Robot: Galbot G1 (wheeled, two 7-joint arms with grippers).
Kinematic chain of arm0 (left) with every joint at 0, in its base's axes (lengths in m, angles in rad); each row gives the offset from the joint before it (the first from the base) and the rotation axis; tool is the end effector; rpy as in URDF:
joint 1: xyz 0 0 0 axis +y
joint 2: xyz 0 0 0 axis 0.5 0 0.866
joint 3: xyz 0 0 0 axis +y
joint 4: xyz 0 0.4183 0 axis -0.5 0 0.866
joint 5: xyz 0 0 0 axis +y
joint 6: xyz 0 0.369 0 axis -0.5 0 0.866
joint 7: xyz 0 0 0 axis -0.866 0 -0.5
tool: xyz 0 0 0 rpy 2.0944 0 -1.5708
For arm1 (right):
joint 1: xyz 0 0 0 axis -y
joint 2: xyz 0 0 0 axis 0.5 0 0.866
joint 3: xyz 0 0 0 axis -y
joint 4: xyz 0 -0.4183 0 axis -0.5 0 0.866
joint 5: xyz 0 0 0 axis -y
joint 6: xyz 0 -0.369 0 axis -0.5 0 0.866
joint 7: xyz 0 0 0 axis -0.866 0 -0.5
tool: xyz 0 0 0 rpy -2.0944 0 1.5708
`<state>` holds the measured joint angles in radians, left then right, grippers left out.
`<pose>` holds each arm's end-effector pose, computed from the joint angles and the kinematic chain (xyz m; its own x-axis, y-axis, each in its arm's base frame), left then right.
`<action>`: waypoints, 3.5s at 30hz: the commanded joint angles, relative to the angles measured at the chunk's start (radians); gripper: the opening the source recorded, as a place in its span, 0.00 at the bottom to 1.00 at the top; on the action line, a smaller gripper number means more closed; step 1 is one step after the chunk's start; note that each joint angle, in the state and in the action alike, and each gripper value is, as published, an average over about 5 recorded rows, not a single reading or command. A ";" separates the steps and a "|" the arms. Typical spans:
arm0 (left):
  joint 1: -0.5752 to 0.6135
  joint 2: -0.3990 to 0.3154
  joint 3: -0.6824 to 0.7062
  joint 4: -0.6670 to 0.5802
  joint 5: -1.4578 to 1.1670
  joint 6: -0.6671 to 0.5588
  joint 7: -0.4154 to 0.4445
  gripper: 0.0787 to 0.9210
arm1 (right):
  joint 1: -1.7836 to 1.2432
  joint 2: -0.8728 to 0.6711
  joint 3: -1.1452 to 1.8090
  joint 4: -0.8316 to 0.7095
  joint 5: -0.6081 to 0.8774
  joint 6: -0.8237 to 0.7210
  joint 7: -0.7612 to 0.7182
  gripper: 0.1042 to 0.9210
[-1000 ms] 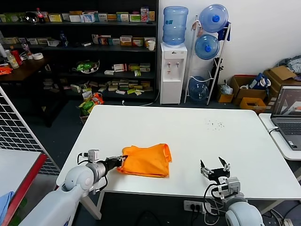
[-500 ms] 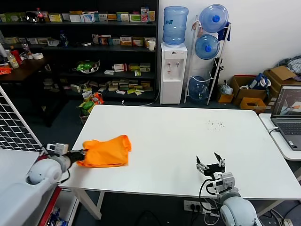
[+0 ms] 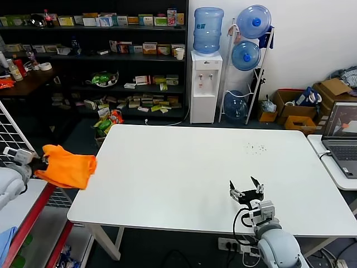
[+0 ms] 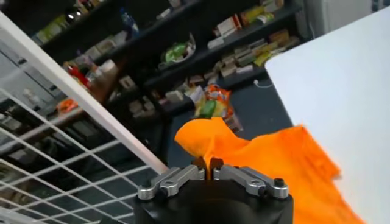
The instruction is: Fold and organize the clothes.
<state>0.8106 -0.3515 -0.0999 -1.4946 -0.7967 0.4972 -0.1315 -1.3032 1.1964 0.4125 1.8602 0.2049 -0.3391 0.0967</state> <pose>0.3954 0.3670 -0.2089 -0.8074 -0.2637 0.5278 0.0380 0.8694 0.4926 0.2626 -0.0780 -0.3847 -0.9399 -0.0553 0.3369 -0.1142 0.9809 -0.1576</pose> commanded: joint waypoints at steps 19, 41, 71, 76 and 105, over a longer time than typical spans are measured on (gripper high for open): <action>0.037 -0.214 0.087 -0.468 -0.441 0.135 -0.316 0.06 | -0.073 0.026 0.040 0.014 -0.053 0.023 -0.007 0.88; -0.015 -0.917 0.156 -0.131 -0.051 -0.005 -0.338 0.06 | -0.101 0.021 0.081 0.020 -0.067 0.071 -0.002 0.88; 0.048 -1.140 0.190 -0.100 0.103 -0.323 -0.203 0.48 | -0.101 0.036 0.139 -0.008 -0.039 0.108 -0.042 0.88; 0.157 -0.931 0.125 -0.189 0.334 -0.429 -0.071 0.66 | -0.084 0.083 0.230 -0.009 -0.019 0.149 -0.152 0.88; 0.526 -1.009 -0.379 -0.172 0.877 -0.708 0.130 0.88 | -0.050 0.266 0.384 -0.046 -0.141 0.200 -0.362 0.88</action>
<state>1.2595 -1.3084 -0.3643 -1.6408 -0.0476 -0.1614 -0.0734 -1.3515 1.4269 0.7660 1.8180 0.0999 -0.1548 -0.2276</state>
